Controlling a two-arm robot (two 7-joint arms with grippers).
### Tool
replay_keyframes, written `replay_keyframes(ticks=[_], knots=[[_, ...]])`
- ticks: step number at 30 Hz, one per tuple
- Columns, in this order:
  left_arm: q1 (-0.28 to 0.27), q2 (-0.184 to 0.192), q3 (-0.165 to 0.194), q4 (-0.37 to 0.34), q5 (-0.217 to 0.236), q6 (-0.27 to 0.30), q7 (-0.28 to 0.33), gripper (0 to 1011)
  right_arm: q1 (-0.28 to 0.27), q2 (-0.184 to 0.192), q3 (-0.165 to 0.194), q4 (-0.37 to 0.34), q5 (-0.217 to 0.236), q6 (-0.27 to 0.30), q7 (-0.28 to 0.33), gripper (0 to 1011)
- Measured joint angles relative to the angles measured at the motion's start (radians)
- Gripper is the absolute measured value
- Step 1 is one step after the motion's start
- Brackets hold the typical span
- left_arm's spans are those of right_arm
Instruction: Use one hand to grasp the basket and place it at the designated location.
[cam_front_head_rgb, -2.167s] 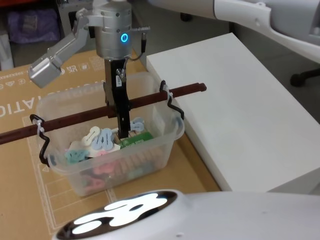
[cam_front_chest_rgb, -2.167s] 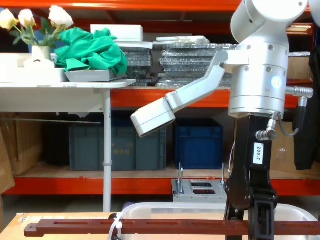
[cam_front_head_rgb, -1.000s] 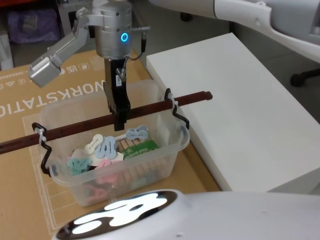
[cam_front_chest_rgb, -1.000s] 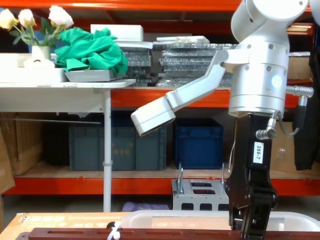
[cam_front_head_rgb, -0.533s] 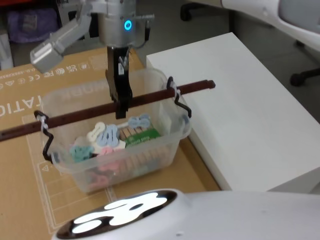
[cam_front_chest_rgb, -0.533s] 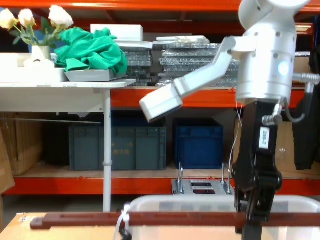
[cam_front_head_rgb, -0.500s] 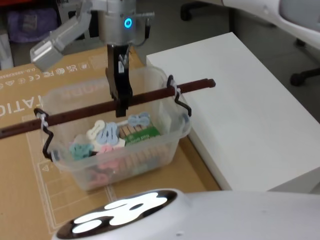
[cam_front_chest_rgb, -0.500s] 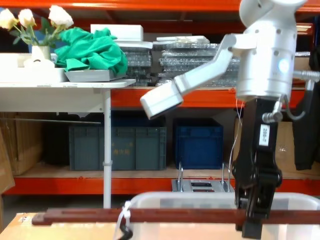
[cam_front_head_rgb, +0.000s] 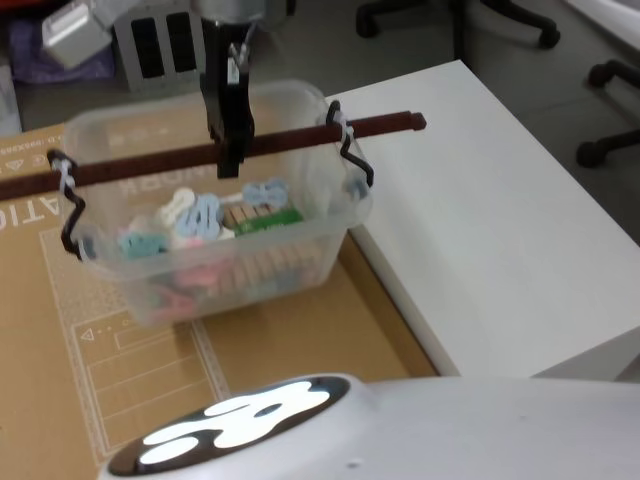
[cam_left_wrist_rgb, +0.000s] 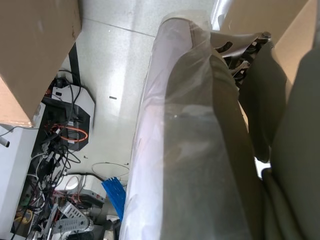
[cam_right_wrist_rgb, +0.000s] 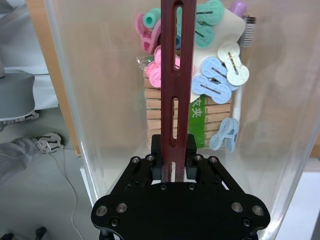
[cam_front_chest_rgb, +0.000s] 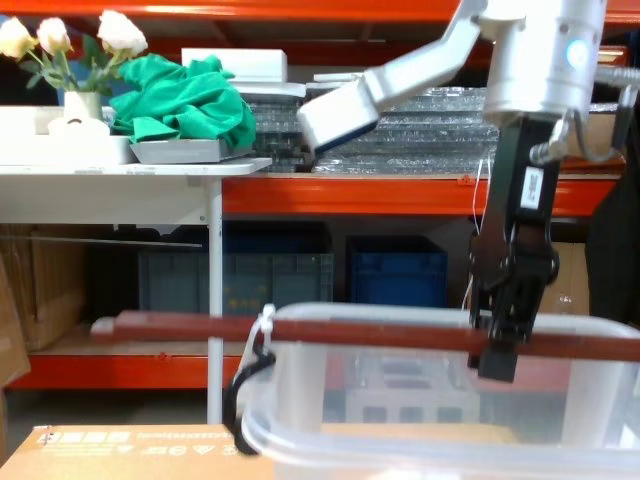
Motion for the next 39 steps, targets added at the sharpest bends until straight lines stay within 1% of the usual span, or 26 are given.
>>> replay_keyframes(ticks=[8,13,27,29,34,38,39], knots=[[0.000,0.000,0.000,0.000,0.000,0.000,0.000,0,0.026,0.010,0.020,0.019,-0.009,-0.004,-0.011,240],[0.000,0.000,0.000,0.000,0.000,0.000,0.000,0,0.056,0.018,0.043,0.062,-0.015,-0.009,-0.018,240],[0.000,0.000,0.000,0.000,0.000,0.000,0.000,0,0.082,0.014,0.075,0.171,-0.037,-0.006,-0.020,240],[0.000,0.000,0.000,0.000,0.000,0.000,0.000,0,0.087,0.014,0.081,0.198,-0.046,0.009,-0.020,240],[0.000,0.000,0.000,0.000,0.000,0.000,0.000,0,0.090,0.021,0.089,0.224,-0.066,0.029,-0.024,239],[0.000,0.000,0.000,0.000,0.000,0.000,0.000,0,0.092,0.041,0.095,0.226,-0.087,0.060,-0.039,240],[0.000,0.000,0.000,0.000,0.000,0.000,0.000,0,0.092,0.055,0.096,0.223,-0.095,0.077,-0.045,240]])
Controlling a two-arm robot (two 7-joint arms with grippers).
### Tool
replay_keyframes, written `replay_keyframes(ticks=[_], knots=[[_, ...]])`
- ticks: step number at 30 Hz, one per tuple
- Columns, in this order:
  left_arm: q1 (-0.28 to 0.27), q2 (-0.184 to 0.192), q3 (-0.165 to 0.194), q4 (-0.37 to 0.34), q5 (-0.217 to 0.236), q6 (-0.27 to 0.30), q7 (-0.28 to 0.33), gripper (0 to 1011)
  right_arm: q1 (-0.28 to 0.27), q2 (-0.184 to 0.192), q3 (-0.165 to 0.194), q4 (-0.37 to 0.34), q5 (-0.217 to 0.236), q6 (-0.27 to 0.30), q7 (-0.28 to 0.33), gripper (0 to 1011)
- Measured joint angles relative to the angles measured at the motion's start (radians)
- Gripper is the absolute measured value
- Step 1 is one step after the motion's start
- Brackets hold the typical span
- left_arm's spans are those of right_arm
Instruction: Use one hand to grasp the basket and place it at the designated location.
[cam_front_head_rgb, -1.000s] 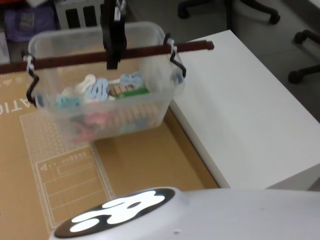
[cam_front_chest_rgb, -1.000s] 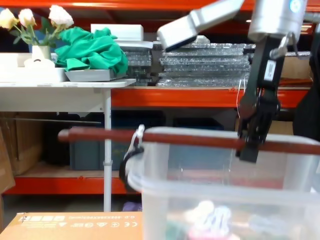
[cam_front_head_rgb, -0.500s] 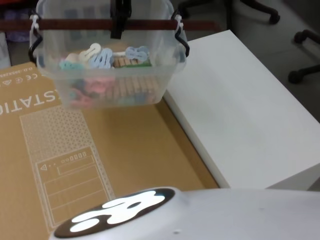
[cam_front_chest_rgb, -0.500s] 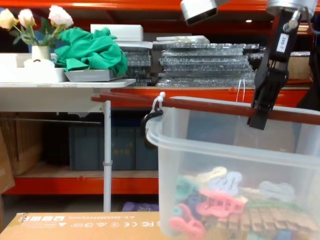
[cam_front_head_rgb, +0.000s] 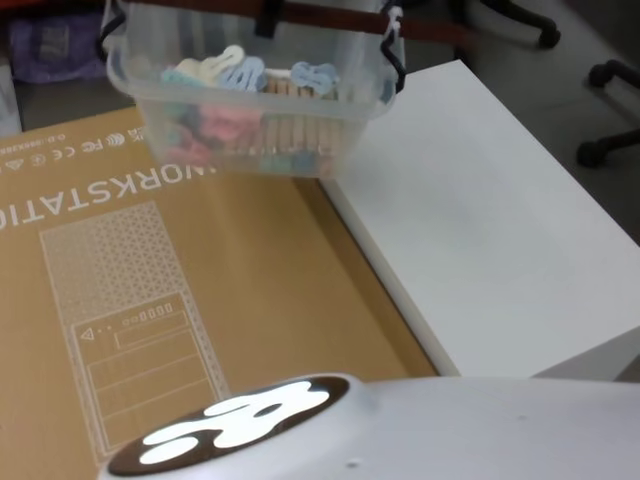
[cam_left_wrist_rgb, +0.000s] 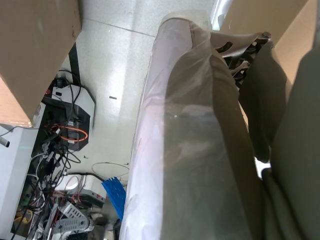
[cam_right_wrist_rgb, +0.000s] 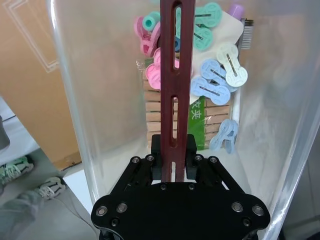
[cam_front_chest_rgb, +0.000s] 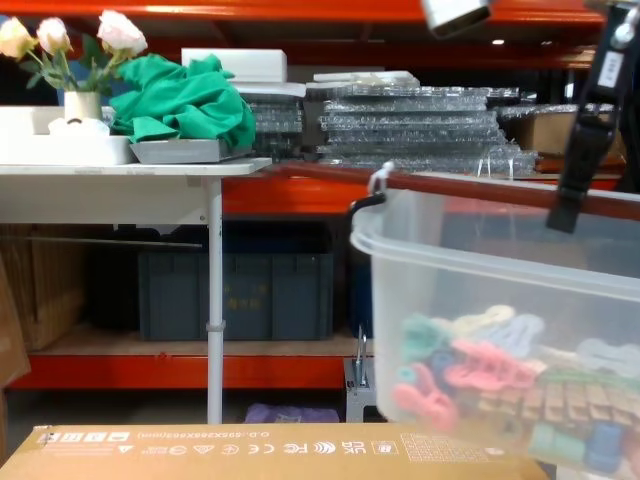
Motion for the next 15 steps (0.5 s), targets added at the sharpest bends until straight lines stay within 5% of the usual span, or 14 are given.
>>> replay_keyframes(ticks=[6,15], knots=[[0.000,0.000,0.000,0.000,0.000,0.000,0.000,0,-0.002,0.027,0.008,-0.013,-0.019,0.034,-0.009,240],[0.000,0.000,0.000,0.000,0.000,0.000,0.000,0,-0.020,0.139,0.025,-0.074,-0.046,0.121,-0.023,240]])
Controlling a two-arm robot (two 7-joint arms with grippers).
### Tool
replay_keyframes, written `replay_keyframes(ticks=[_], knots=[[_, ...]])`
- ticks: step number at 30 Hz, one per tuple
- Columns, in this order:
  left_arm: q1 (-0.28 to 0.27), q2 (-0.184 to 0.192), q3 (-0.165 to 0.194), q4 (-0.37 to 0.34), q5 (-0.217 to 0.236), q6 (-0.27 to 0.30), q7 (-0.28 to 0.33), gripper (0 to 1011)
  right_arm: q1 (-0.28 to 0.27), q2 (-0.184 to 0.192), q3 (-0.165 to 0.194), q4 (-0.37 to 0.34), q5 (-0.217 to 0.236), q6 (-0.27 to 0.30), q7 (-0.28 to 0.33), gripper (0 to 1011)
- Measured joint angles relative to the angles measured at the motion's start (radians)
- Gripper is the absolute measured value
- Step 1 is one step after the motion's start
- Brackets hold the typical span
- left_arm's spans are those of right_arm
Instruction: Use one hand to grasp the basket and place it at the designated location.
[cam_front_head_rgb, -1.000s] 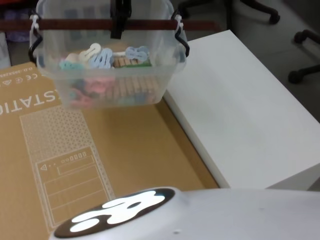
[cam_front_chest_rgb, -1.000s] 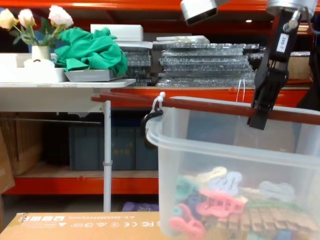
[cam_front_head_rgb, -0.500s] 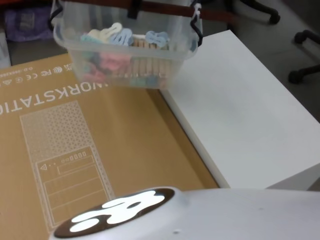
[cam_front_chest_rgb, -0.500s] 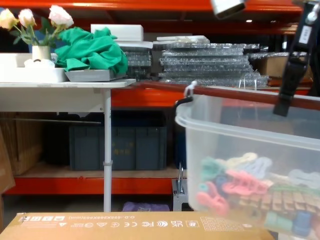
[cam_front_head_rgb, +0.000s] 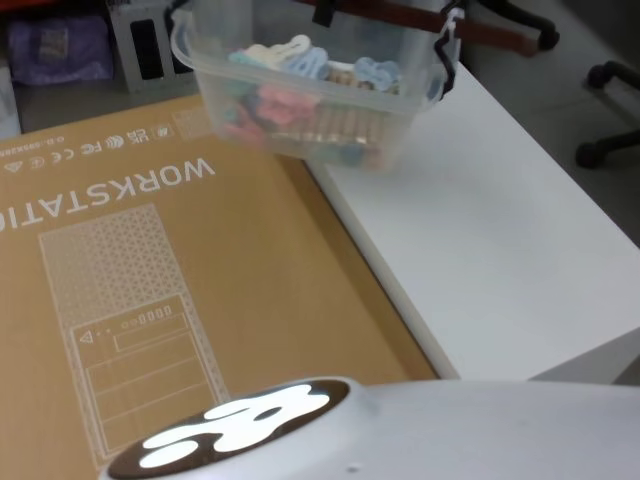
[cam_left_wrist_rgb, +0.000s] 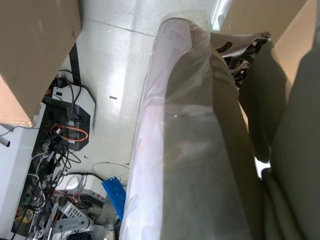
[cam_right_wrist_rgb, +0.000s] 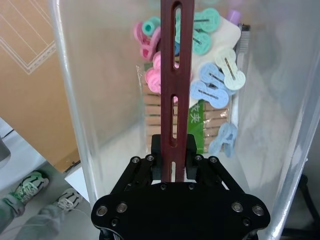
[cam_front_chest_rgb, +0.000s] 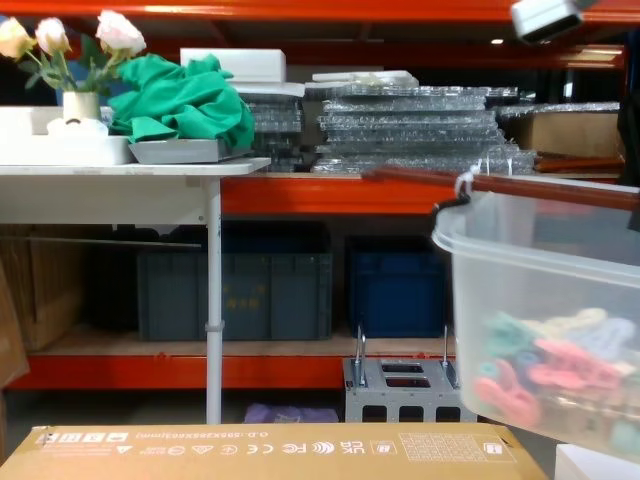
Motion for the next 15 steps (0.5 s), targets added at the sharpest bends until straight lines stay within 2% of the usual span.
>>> replay_keyframes(ticks=[3,11,12,14,15], knots=[[0.000,0.000,0.000,0.000,0.000,0.000,0.000,0,-0.004,0.016,0.004,-0.012,-0.002,0.013,-0.001,240],[0.000,0.000,0.000,0.000,0.000,0.000,0.000,0,-0.021,0.104,0.021,-0.059,-0.016,0.062,-0.009,240],[0.000,0.000,0.000,0.000,0.000,0.000,0.000,0,-0.021,0.104,0.021,-0.059,-0.016,0.062,-0.009,240],[0.000,0.000,0.000,0.000,0.000,0.000,0.000,0,-0.030,0.135,0.028,-0.075,-0.018,0.094,-0.015,240],[0.000,0.000,0.000,0.000,0.000,0.000,0.000,0,-0.030,0.135,0.028,-0.075,-0.018,0.094,-0.015,240]])
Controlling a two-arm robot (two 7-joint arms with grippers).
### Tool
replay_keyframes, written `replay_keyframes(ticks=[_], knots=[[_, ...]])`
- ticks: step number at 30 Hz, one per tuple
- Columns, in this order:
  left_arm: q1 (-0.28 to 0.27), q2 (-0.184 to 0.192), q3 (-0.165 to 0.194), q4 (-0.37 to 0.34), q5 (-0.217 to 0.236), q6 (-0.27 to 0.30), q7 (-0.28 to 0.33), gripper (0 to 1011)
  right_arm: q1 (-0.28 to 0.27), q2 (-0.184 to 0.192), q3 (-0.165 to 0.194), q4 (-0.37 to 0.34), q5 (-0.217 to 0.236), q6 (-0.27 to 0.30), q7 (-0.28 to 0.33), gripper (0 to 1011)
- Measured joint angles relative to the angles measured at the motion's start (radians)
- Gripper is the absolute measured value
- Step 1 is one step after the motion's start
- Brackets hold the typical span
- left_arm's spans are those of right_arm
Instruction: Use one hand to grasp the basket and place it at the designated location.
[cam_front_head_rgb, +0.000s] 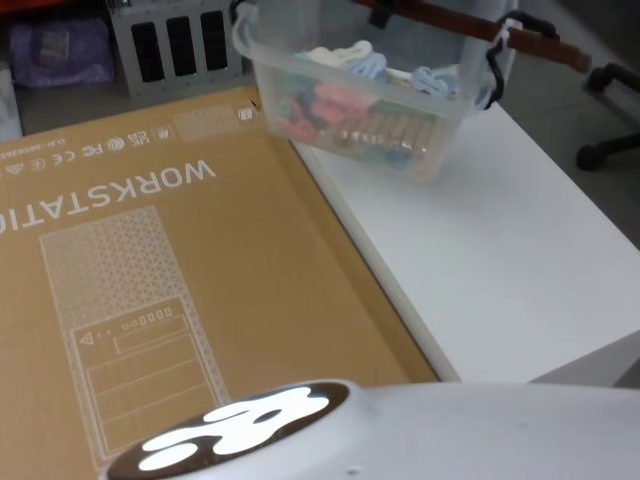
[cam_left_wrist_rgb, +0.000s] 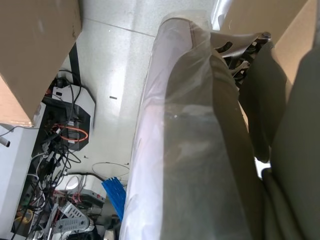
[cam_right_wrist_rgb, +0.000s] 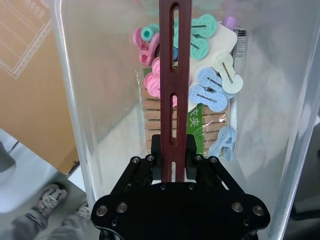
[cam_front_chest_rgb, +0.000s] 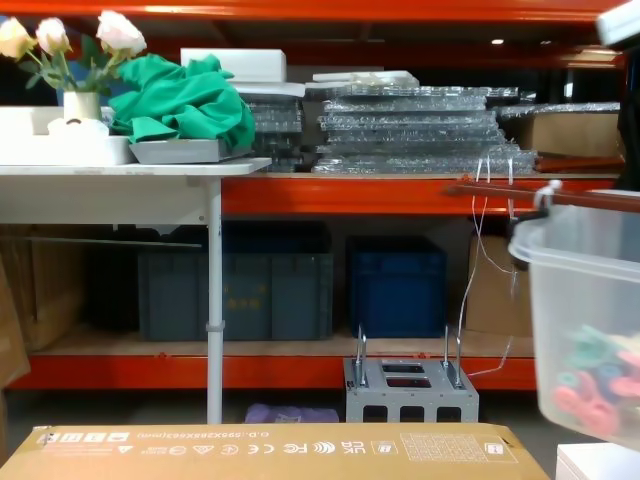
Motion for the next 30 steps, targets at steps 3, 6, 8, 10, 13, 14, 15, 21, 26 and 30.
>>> replay_keyframes(ticks=[3,6,8,10,13,14,15,21,26,30], knots=[[0.000,0.000,0.000,0.000,0.000,0.000,0.000,0,-0.014,0.047,0.009,-0.026,-0.009,0.063,-0.020,240],[0.000,0.000,0.000,0.000,0.000,0.000,0.000,0,-0.024,0.081,0.017,-0.046,-0.023,0.112,-0.038,240],[0.000,0.000,0.000,0.000,0.000,0.000,0.000,0,-0.030,0.094,0.021,-0.053,-0.023,0.130,-0.045,240],[0.000,0.000,0.000,0.000,0.000,0.000,0.000,0,-0.041,0.117,0.030,-0.065,-0.022,0.161,-0.058,240],[0.000,0.000,0.000,0.000,0.000,0.000,0.000,0,-0.053,0.142,0.040,-0.079,-0.021,0.195,-0.071,240],[0.000,0.000,0.000,-0.001,0.000,0.000,0.000,0,-0.056,0.148,0.043,-0.084,-0.021,0.203,-0.074,240],[0.000,0.000,0.000,0.000,0.000,0.000,0.000,0,-0.063,0.163,0.047,-0.096,-0.021,0.223,-0.082,240],[0.000,0.000,0.000,0.000,0.000,0.000,0.000,0,-0.088,0.210,0.058,-0.146,-0.028,0.314,-0.114,240],[0.000,0.000,0.000,0.000,0.000,0.000,0.000,0,-0.116,0.250,0.067,-0.202,-0.037,0.406,-0.143,240],[0.000,0.000,0.000,0.000,0.000,0.000,0.000,0,-0.136,0.272,0.073,-0.238,-0.042,0.467,-0.161,240]])
